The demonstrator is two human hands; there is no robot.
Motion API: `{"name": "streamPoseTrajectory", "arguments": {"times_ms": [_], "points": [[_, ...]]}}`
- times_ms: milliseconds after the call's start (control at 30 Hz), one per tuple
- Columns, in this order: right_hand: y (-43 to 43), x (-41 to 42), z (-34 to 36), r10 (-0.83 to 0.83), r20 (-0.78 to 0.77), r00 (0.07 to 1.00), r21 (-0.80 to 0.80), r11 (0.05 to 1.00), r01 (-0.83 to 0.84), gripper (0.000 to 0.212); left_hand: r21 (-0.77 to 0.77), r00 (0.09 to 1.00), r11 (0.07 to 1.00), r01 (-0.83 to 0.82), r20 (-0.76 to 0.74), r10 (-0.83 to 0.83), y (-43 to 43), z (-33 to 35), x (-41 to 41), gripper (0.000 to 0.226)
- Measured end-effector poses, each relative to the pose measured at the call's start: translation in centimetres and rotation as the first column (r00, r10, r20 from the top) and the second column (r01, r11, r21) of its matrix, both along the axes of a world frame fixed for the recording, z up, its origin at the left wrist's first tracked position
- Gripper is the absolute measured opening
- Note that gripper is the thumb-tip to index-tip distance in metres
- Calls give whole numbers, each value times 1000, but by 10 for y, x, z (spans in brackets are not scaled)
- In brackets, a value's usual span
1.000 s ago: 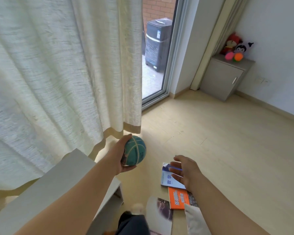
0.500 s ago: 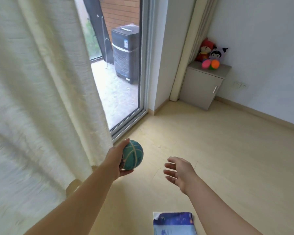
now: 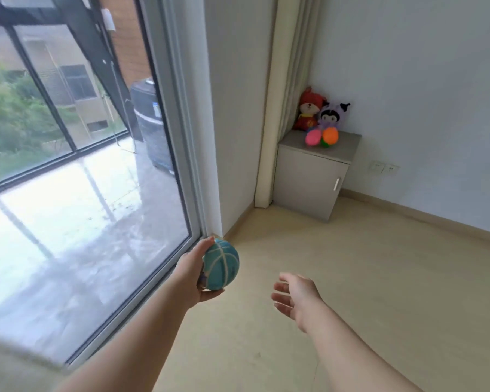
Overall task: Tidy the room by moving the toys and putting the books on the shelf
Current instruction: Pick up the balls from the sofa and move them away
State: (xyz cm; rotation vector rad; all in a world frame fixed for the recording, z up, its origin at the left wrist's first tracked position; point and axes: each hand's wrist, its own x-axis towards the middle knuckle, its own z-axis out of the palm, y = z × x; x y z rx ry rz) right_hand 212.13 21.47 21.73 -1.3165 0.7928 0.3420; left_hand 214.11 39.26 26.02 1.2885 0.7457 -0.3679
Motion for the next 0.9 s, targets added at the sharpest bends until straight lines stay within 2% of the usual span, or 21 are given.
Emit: {"name": "streamPoseTrajectory", "arguments": {"times_ms": [200, 333, 600, 667, 800, 900], "points": [[-90, 146, 12, -60, -4, 998, -32, 998, 60, 9, -30, 1000, 999, 12, -17, -12, -71, 6, 155, 33], [-133, 230, 8, -69, -30, 997, -28, 997, 68, 11, -24, 999, 999, 35, -28, -35, -107, -4, 248, 52], [-206, 432, -4, -155, -26, 988, -49, 987, 154, 8, -78, 998, 995, 56, -32, -59, -178, -22, 472, 58], [-222, 482, 3, -156, -37, 987, -30, 987, 155, 11, -57, 995, 995, 88, -43, -90, -202, -15, 525, 55], [-262, 558, 6, -174, -46, 984, 5, 985, 175, 15, 1, 987, 987, 160, -22, -160, -254, -8, 611, 31], [-299, 611, -1, -211, -79, 974, -7, 977, 211, 14, 31, 980, 979, 200, -6, -200, -291, -6, 670, 29]]}}
